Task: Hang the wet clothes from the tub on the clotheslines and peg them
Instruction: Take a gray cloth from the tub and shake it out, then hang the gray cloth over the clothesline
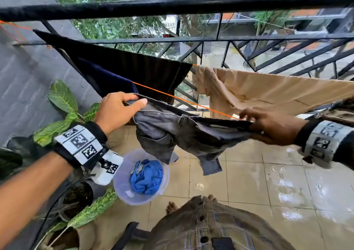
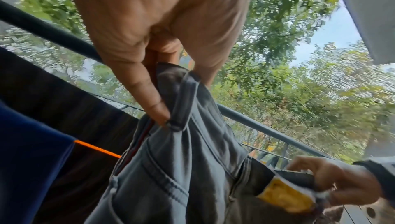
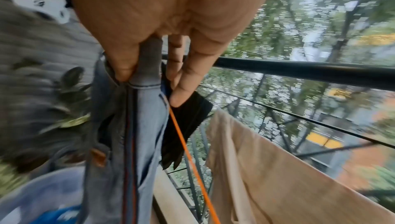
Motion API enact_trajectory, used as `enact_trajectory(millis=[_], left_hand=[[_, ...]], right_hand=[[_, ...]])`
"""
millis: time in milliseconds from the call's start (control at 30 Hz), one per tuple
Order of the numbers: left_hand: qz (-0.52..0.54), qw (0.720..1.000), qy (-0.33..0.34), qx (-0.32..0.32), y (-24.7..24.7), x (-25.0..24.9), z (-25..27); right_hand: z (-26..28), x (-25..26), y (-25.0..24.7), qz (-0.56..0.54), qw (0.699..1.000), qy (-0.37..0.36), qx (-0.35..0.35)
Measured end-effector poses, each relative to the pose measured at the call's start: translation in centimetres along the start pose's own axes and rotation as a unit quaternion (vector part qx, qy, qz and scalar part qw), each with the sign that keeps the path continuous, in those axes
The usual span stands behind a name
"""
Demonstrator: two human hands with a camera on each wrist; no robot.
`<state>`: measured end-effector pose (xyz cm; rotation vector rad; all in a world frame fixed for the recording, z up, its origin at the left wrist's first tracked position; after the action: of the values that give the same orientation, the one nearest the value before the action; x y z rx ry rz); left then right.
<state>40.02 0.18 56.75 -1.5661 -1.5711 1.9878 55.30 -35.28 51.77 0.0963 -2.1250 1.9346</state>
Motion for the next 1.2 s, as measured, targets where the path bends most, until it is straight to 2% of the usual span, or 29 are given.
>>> enact_trajectory(millis=[67,133,200,267,300,367,467,533,600,700,800,833,933,1000,1100,1200], left_hand=[[0.019,1.000,-0.019,-0.003,-0.8,0.7,0.3],[0.007,1.000,-0.010,0.012,-1.3,1.0,0.8],[-0.036,0.997,0.058,0.030,-1.6,0.3,1.6],[-0.090,0.981,0.167,0.032,-1.6,-0.6,2.2],[-0.106,0.974,0.197,0.029,-1.5,-0.5,2.3],[-0.118,0.975,0.190,0.017,-1.7,0.2,1.8],[-0.120,0.979,0.161,-0.022,-2.0,0.0,1.1],[-0.099,0.978,0.175,-0.048,-2.4,-1.2,0.9],[-0.068,0.978,0.193,-0.035,-2.3,-2.3,0.7],[-0.017,0.982,0.189,-0.006,-2.1,-2.9,0.3],[0.030,0.987,0.159,0.000,-2.4,-3.0,-0.3],[0.046,0.987,0.156,-0.002,-2.7,-3.4,-0.4],[0.103,0.983,0.152,-0.027,-4.1,-5.5,-0.8],[0.121,0.977,0.167,-0.056,-5.7,-7.7,-1.4],[0.105,0.965,0.218,-0.103,-8.9,-12.1,-3.7],[0.105,0.950,0.259,-0.140,-11.3,-17.4,-7.7]], right_hand=[[0.0,-1.6,-2.1,-0.028,0.998,0.055,-0.021],[-0.2,-2.4,-4.4,-0.052,0.994,0.080,-0.047],[-0.4,-3.1,-5.9,-0.051,0.992,0.098,-0.067],[0.0,-4.2,-6.8,-0.069,0.985,0.134,-0.084],[0.2,-4.7,-7.1,-0.082,0.980,0.156,-0.091],[0.4,-4.8,-7.2,-0.092,0.977,0.169,-0.088],[0.0,-3.5,-7.3,-0.051,0.986,0.138,-0.077],[0.3,-4.0,-7.6,-0.029,0.985,0.146,-0.092],[1.0,-4.9,-8.2,-0.019,0.977,0.173,-0.126],[2.2,-5.5,-9.0,-0.070,0.956,0.216,-0.183],[3.7,-6.6,-8.8,-0.216,0.906,0.275,-0.236],[4.1,-6.7,-9.0,-0.249,0.893,0.280,-0.250],[4.6,-5.0,-10.2,-0.274,0.886,0.251,-0.277],[5.0,-4.2,-12.0,-0.308,0.862,0.241,-0.321],[4.5,-4.3,-16.9,-0.268,0.852,0.221,-0.392],[3.5,-5.5,-22.9,-0.193,0.825,0.234,-0.477]])
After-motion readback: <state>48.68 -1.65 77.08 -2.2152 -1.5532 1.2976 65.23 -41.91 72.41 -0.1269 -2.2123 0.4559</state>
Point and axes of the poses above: each hand's wrist, its own z-axis away from the middle knuckle, its own y-axis out of the palm, x = y × z, the point moved 8 cm from there along -z, towards the middle knuckle, and after that the axes turned 9 degrees about -x, right-handed, at the moved point
